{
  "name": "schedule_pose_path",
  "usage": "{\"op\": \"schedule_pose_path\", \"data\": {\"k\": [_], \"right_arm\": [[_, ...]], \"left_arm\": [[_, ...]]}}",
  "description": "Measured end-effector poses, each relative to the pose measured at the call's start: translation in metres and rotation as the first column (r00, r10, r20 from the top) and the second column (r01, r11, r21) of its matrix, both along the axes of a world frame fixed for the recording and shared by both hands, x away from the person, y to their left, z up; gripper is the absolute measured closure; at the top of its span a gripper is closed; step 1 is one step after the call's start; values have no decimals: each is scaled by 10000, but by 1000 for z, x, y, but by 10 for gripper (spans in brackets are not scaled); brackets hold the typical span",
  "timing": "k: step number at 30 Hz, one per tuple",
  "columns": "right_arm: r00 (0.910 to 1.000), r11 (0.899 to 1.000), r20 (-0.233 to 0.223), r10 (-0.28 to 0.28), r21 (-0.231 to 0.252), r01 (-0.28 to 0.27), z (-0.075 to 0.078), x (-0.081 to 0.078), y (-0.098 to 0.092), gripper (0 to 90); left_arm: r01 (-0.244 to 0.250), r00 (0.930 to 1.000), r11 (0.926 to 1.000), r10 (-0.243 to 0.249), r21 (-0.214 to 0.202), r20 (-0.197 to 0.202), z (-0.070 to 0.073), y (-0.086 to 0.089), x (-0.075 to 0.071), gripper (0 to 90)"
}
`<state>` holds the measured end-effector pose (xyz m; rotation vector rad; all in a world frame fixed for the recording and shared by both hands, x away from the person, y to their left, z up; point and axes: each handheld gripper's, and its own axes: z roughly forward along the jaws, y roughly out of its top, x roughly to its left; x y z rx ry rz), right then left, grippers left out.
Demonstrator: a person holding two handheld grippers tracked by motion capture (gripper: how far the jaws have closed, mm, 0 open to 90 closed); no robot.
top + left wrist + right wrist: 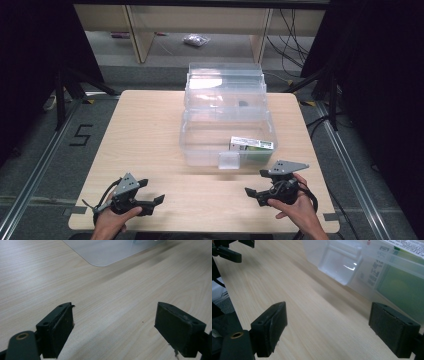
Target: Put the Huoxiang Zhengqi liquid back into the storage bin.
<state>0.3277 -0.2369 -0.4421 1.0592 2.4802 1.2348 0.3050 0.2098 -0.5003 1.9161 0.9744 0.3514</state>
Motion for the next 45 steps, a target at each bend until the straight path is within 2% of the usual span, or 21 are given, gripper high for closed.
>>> {"op": "schedule_pose_path", "data": {"k": [1, 2, 3, 10, 11, 12, 20, 22, 27, 28, 29, 30, 31, 33, 36, 38, 40, 41, 42, 43, 45], "right_arm": [[9997, 9999, 188, 151, -50, -150, -1, 1, -1, 161], [9999, 9999, 24, 99, -47, -98, -2, -1, 0, 161], [9994, 9998, 303, 194, -110, -190, -3, 0, -1, 161], [9998, 9998, 93, 164, -91, -163, -7, -4, -3, 161], [9999, 10000, -104, -89, -40, 89, -8, -7, -3, 161], [9999, 9999, 146, 90, -123, -89, -9, -5, -5, 161], [9999, 9998, -40, -106, -144, 106, -12, -11, -8, 161], [9999, 9997, 133, -48, -224, 51, -13, -11, -10, 161], [9999, 9998, 49, -112, -193, 113, -17, -15, -12, 161], [9997, 9999, -164, -157, 43, 158, -19, -17, -11, 161], [10000, 10000, -67, -43, -65, 42, -19, -16, -13, 161], [9991, 9996, -295, -292, -31, 291, -19, -19, -12, 161], [10000, 10000, 91, 8, -95, -7, -22, -17, -14, 161], [9994, 9998, -274, -204, 44, 205, -25, -20, -14, 161], [9999, 10000, -143, -40, 7, 40, -28, -20, -16, 161], [9991, 9999, -419, 58, 108, -54, -28, -20, -17, 161], [9993, 9999, -339, 156, 50, -155, -30, -20, -18, 161], [9981, 9995, -522, -326, 20, 328, -29, -25, -16, 161], [9993, 9995, -241, -290, -92, 288, -30, -24, -17, 161], [9986, 9994, -403, -344, -97, 341, -30, -25, -17, 161], [9997, 9996, -173, -180, -236, 176, -33, -25, -18, 161]], "left_arm": [[21, 10000, 10000, -21, 19, 28, 0, 0, 0, 148], [12, 10000, 10000, -12, 19, 35, 0, 0, 0, 148], [0, 10000, 10000, 0, 12, 19, 0, 0, 0, 148], [-48, 10000, 10000, 48, -45, 16, 0, 0, 0, 148], [-87, 10000, 10000, 87, -5, 21, 1, 0, 0, 148], [-82, 10000, 10000, 82, 0, 14, 1, 1, 0, 148], [-50, 10000, 10000, 50, -40, 6, 0, 0, 0, 148], [-67, 10000, 10000, 67, -13, 26, 1, 0, -1, 148], [-103, 9999, 9999, 103, -84, 35, 0, 0, -1, 148], [-66, 10000, 10000, 66, -5, 27, 0, 0, -1, 148], [-36, 10000, 10000, 36, -48, 14, 0, 0, 0, 148], [-77, 10000, 9999, 77, -96, 20, 0, 0, -1, 148], [-19, 10000, 10000, 20, -20, 16, 0, 0, 0, 148], [4, 10000, 10000, -4, -19, 22, 0, 0, 0, 148], [-115, 9999, 9999, 115, -62, 19, 1, 0, -1, 148], [-34, 10000, 10000, 34, -45, -14, 0, 0, 0, 148], [-19, 10000, 10000, 19, -46, -8, 0, 0, -1, 148], [-26, 10000, 9999, 26, -107, 30, 0, -1, -1, 148], [-66, 10000, 9999, 66, -110, 36, 0, -1, -1, 148], [-66, 10000, 9999, 66, -112, 39, 0, -1, -1, 148], [-31, 10000, 10000, 31, -42, 7, 0, 0, -1, 148]]}}
